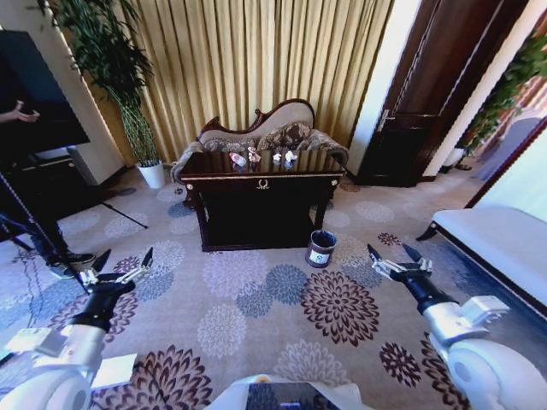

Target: Move to the front of the table and place the trash on the table into the trash bin.

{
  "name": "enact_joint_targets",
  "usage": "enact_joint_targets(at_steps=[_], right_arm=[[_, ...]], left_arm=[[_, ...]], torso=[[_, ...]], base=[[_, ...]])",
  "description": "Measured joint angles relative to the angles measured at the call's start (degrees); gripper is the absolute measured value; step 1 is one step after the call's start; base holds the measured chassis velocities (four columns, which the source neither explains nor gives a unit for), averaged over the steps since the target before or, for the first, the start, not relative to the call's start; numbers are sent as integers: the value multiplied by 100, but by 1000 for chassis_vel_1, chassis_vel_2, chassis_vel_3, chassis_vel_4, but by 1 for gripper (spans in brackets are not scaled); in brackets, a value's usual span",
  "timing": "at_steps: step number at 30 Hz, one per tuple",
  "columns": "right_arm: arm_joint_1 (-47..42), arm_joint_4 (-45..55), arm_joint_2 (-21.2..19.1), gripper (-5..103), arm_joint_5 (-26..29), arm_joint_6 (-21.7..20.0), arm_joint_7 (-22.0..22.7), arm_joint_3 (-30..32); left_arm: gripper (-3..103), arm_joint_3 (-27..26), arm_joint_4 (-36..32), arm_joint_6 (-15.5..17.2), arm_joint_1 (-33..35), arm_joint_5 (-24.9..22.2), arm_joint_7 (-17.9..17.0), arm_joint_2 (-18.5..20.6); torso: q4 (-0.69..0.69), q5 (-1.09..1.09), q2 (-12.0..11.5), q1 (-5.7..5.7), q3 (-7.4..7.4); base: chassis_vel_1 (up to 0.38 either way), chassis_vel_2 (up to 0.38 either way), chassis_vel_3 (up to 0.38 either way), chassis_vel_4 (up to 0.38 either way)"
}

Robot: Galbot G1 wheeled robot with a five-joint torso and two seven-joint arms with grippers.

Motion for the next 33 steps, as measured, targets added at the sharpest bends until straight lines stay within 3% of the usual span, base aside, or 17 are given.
enact_joint_targets(at_steps=[5,14,21,33], right_arm=[[5,0,2,100,15,16,-4,0],[-8,33,21,100,29,32,-3,16],[-17,66,45,100,16,32,0,23],[-16,97,64,100,-32,80,46,53]], left_arm=[[100,1,16,87,-73,-153,123,16],[100,-87,-28,398,-48,-143,-138,-2],[100,-222,-119,706,-40,267,-359,8],[100,-213,-123,691,-43,393,-459,-4]], torso=[[0,0,0,0,0],[0,0,0,0,0],[0,0,0,0,0],[0,0,-1,0,0]], base=[[0,0,0,0],[0,0,0,0],[0,0,0,0],[0,0,0,0]])
